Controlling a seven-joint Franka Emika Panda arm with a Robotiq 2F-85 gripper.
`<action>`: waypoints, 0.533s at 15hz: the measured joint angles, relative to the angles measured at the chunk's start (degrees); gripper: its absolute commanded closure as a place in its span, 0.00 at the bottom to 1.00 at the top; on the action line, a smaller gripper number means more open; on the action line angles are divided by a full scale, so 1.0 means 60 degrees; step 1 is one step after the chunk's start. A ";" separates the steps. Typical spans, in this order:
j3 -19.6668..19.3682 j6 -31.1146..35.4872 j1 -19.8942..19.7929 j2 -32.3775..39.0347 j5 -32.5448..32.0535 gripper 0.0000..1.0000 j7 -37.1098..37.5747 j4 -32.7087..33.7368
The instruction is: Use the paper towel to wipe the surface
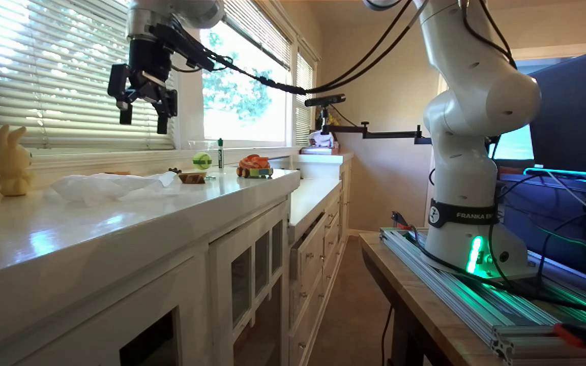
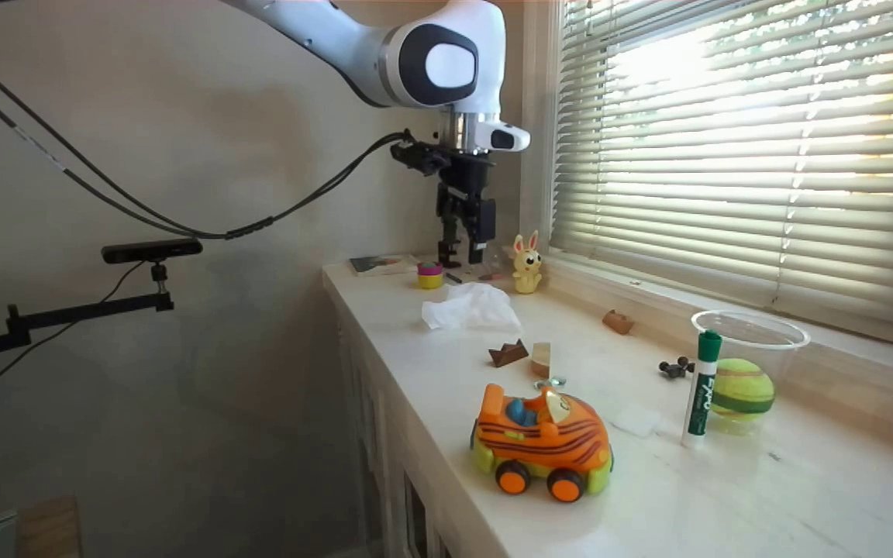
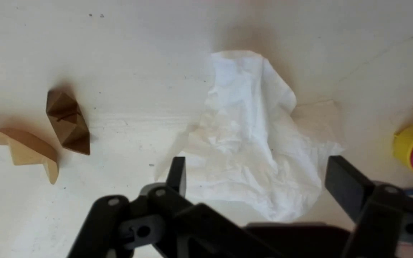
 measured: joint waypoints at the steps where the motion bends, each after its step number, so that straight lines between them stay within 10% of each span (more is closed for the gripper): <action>1: -0.0022 -0.0260 0.0005 0.0006 -0.0019 0.00 0.0071 0.0065; 8: -0.0144 -0.1599 0.0040 0.0042 -0.0252 0.00 0.0716 0.0491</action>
